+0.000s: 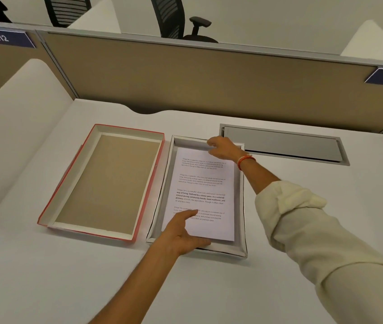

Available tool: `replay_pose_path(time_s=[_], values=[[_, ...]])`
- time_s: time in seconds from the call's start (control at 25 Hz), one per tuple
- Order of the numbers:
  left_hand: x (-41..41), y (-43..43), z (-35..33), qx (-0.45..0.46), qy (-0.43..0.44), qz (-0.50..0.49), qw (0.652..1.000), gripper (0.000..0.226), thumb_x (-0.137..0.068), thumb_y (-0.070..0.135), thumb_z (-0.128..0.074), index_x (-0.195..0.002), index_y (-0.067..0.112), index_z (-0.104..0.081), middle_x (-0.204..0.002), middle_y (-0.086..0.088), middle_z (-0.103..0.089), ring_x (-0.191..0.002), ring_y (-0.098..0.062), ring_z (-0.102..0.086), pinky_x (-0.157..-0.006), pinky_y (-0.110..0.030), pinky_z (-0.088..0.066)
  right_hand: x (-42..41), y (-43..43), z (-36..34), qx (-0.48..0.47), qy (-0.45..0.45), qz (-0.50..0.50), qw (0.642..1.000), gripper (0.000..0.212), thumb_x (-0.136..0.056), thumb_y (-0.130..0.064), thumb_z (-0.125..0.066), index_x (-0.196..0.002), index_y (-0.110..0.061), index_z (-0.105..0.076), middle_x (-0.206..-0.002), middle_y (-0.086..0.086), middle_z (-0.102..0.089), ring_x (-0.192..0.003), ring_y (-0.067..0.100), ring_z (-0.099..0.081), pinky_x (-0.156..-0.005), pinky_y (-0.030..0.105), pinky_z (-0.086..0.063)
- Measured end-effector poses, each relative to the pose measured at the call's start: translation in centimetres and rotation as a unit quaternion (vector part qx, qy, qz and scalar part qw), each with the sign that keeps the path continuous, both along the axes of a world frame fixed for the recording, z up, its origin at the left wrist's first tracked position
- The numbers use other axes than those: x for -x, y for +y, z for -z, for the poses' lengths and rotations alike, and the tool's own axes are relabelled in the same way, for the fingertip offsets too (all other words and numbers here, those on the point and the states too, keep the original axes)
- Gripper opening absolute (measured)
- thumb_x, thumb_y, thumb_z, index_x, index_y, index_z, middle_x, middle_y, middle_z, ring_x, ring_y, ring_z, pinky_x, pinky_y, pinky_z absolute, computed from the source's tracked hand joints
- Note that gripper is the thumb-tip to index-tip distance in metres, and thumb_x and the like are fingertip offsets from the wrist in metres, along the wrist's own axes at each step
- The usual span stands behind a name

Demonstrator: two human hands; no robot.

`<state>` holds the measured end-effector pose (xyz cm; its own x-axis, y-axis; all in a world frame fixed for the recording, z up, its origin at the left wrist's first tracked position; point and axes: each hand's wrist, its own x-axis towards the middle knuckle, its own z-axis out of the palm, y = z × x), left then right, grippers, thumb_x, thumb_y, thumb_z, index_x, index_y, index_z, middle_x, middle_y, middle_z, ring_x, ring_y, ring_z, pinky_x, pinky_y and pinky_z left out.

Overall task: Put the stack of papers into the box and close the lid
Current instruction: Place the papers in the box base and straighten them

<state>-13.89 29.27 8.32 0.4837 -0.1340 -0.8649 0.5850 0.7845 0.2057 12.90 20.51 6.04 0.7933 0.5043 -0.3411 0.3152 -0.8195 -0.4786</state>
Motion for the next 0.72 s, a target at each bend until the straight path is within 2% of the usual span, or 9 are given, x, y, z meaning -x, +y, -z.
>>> replay_pose_path(time_s=[0.08,0.16,0.32,0.48,0.72], values=[[-0.3,-0.5,-0.4,0.007,0.025,-0.016,1.0,0.015,-0.087,0.007,-0.064,-0.098,0.012,-0.055,-0.106,-0.018,-0.061,-0.103,-0.043,-0.056,-0.097,-0.059,-0.044,-0.4,0.2,0.4,-0.001,0.007,0.002,1.0,0.029,-0.093,-0.011,-0.047,-0.116,0.002,-0.059,-0.12,0.02,-0.061,-0.112,0.036,-0.057,-0.091,0.037,-0.045],[-0.5,-0.7,-0.6,0.021,0.041,-0.035,0.998,0.011,-0.089,0.007,-0.062,-0.095,0.011,-0.054,-0.102,-0.019,-0.061,-0.095,-0.042,-0.057,-0.09,-0.057,-0.047,-0.6,0.5,0.6,-0.017,0.021,0.007,1.0,0.031,-0.096,-0.014,-0.043,-0.113,0.004,-0.061,-0.117,0.021,-0.062,-0.11,0.037,-0.057,-0.094,0.041,-0.045],[-0.7,-0.4,0.2,0.044,0.064,-0.041,0.996,0.021,-0.083,0.008,-0.068,-0.1,0.01,-0.055,-0.115,-0.021,-0.062,-0.115,-0.043,-0.055,-0.101,-0.058,-0.043,-1.0,0.5,1.5,-0.035,0.045,0.019,0.998,0.036,-0.099,-0.019,-0.04,-0.119,0.005,-0.059,-0.124,0.019,-0.06,-0.115,0.036,-0.055,-0.099,0.042,-0.042],[-1.0,-0.3,0.8,0.049,0.077,-0.034,0.995,0.029,-0.08,0.011,-0.071,-0.105,0.009,-0.056,-0.116,-0.021,-0.063,-0.114,-0.043,-0.056,-0.1,-0.058,-0.044,-1.5,0.3,2.6,-0.038,0.046,0.019,0.998,0.036,-0.1,-0.019,-0.039,-0.119,0.003,-0.06,-0.124,0.02,-0.061,-0.113,0.036,-0.055,-0.099,0.041,-0.043],[-1.4,-0.2,0.7,0.071,0.087,-0.043,0.993,0.027,-0.083,0.015,-0.068,-0.106,0.008,-0.057,-0.111,-0.021,-0.064,-0.112,-0.04,-0.056,-0.102,-0.055,-0.044,-2.2,0.6,3.7,-0.047,0.045,0.022,0.998,0.036,-0.098,-0.018,-0.038,-0.103,0.004,-0.066,-0.107,0.023,-0.066,-0.099,0.038,-0.06,-0.088,0.045,-0.048]])
